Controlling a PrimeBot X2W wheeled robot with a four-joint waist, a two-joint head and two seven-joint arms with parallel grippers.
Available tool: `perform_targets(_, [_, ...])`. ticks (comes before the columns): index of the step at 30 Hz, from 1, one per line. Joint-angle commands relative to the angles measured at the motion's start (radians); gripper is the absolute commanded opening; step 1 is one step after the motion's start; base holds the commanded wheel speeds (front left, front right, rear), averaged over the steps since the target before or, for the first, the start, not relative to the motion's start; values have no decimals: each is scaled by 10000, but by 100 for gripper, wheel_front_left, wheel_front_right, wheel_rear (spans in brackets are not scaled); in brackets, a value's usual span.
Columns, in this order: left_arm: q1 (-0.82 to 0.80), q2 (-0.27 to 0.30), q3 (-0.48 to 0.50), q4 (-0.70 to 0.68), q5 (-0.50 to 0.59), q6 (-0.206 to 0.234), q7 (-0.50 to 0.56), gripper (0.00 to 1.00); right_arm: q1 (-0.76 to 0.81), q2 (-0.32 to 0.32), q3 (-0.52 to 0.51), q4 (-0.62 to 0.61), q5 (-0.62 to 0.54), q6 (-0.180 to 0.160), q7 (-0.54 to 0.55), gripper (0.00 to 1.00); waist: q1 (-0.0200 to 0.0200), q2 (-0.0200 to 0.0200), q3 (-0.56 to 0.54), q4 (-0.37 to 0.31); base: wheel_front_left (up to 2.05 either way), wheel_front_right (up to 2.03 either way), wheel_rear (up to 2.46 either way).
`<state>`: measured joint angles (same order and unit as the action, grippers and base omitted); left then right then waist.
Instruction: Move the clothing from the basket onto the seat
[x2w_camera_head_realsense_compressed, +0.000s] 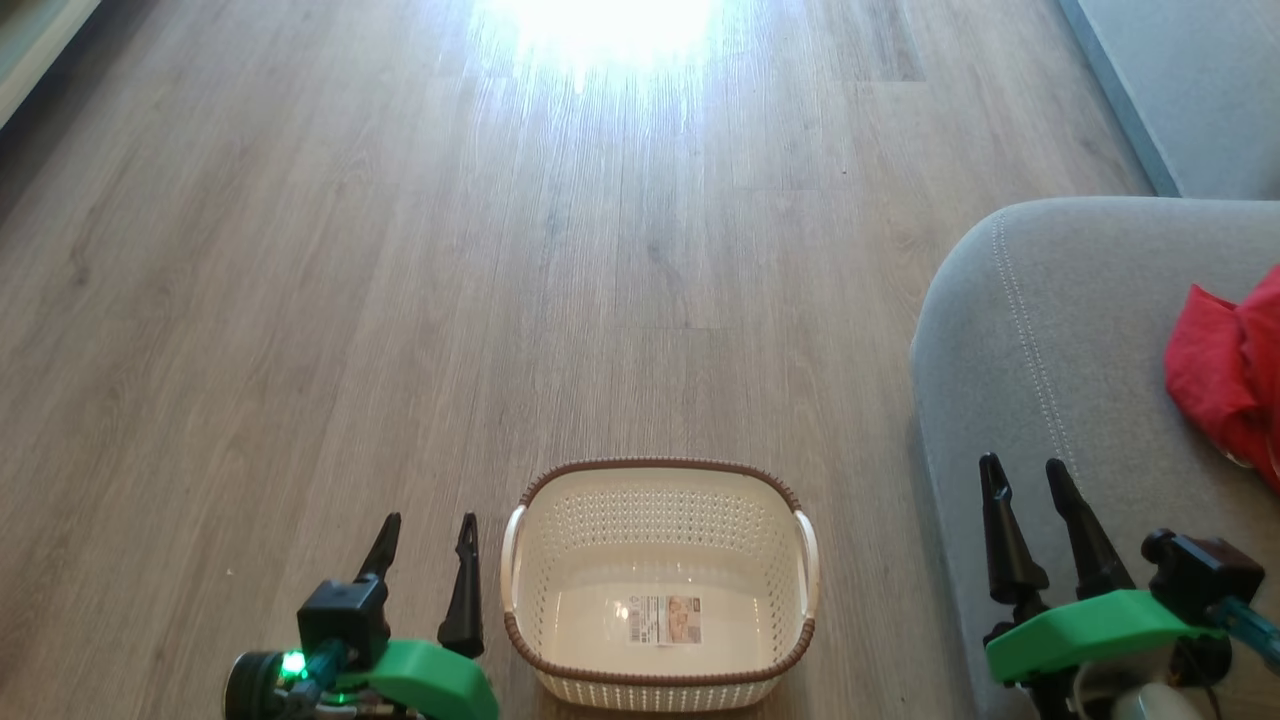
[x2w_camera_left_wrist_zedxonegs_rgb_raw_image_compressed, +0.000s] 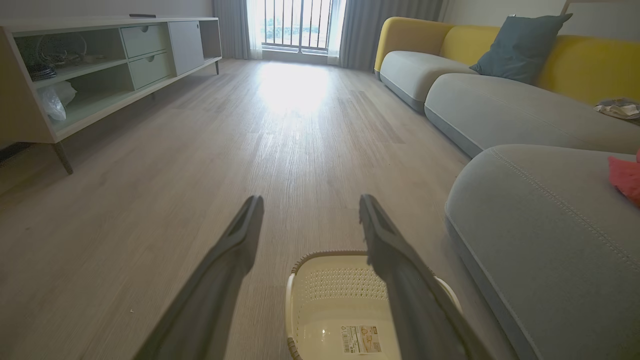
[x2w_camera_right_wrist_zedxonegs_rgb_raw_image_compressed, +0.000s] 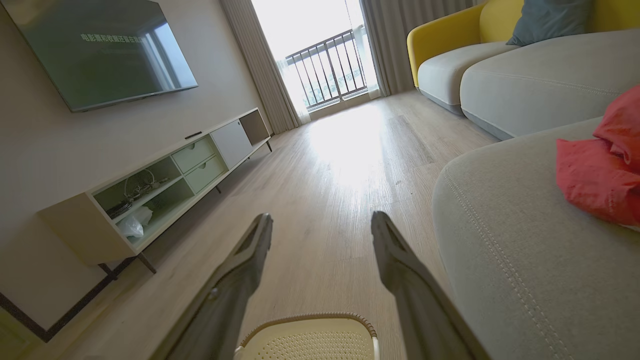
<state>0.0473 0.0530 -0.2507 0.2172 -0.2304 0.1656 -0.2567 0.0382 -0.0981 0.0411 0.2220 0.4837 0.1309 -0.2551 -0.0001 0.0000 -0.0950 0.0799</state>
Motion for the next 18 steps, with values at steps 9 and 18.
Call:
perform_targets(9, [-315, -28, 283, -246, -202, -303, -51, 100, -123, 53, 242, -359, -68, -2, -66, 100, 1, 0, -20, 98, 0, 0, 0])
perform_targets(18, [-303, -28, 349, -364, -98, -420, -51, 100, -153, 59, 298, -336, -27, -2, -66, 100, 1, 0, 2, 45, 0, 0, 0])
